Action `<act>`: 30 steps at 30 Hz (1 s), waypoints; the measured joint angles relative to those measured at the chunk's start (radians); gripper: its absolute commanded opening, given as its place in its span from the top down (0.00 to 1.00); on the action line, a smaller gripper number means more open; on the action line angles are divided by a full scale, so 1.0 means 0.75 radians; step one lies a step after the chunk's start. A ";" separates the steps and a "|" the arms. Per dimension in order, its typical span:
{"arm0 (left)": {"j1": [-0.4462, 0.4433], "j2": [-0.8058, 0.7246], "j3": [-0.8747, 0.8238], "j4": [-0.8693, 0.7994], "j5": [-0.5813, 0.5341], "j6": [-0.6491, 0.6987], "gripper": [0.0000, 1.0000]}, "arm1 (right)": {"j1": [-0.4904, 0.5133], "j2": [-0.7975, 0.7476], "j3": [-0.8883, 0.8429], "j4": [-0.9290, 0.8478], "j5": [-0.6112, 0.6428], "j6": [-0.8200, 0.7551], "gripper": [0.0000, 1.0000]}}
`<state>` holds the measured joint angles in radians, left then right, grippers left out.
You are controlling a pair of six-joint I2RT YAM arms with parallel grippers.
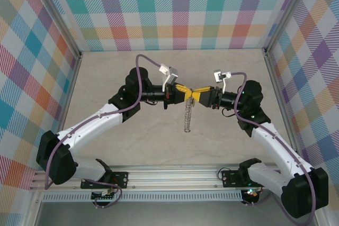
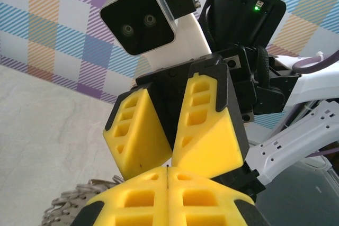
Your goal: Put the keys on the keyring
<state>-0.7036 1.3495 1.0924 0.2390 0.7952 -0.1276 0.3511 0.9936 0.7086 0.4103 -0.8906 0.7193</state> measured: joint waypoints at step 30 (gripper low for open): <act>0.008 -0.115 0.214 -0.419 -0.785 -0.030 0.00 | 0.017 0.014 0.001 -0.399 0.402 -0.203 1.00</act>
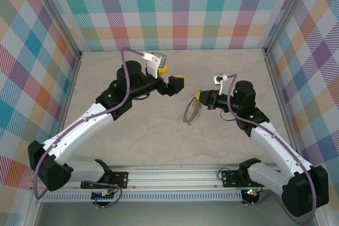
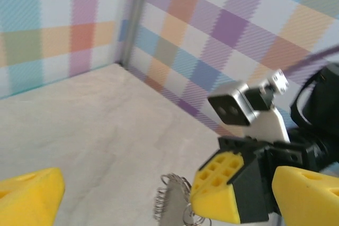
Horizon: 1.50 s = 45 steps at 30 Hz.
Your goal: Put the keys on the keyring
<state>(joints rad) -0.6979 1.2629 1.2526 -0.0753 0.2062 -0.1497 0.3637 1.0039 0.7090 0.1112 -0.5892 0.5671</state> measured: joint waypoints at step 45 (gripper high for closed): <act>0.086 0.187 0.158 -0.614 -0.665 -0.624 0.00 | 0.000 0.105 0.200 -0.319 0.054 -0.087 1.00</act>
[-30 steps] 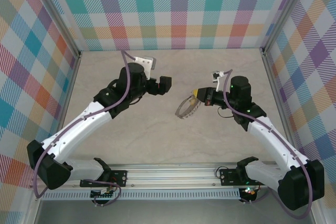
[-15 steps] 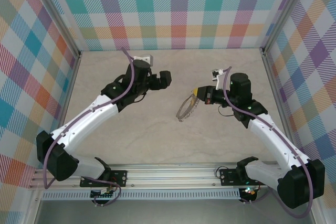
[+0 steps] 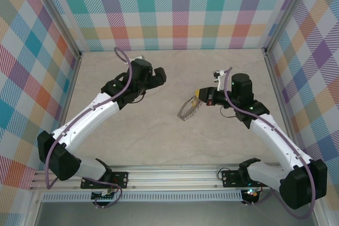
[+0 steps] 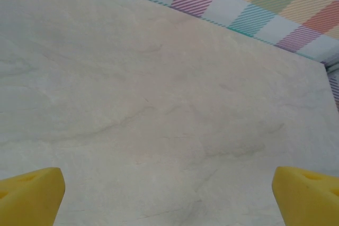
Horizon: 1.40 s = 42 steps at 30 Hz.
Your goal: Put the keys on the keyring
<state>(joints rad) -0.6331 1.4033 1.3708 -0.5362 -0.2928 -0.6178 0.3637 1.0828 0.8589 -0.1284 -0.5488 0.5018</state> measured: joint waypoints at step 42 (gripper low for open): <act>0.167 0.203 -0.255 0.831 1.270 0.200 0.43 | -0.145 0.106 0.049 0.189 -0.241 -0.015 1.00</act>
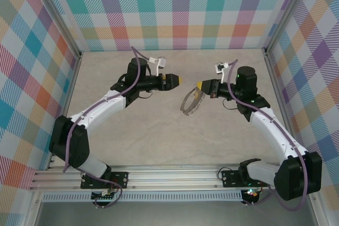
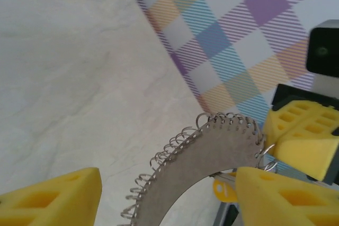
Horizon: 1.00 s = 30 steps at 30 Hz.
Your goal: Put the keys on the keyring
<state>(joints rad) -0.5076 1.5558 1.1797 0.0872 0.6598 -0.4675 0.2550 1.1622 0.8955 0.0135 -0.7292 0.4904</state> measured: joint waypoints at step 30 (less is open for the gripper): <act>0.000 0.100 -0.086 0.563 0.356 -0.278 0.67 | -0.036 0.258 0.020 0.417 -0.400 0.340 1.00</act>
<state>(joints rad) -0.5076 1.6306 1.1149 0.5095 0.9264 -0.6758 0.2283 1.3560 0.9108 0.3264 -1.0290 0.7456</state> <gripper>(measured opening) 0.330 0.067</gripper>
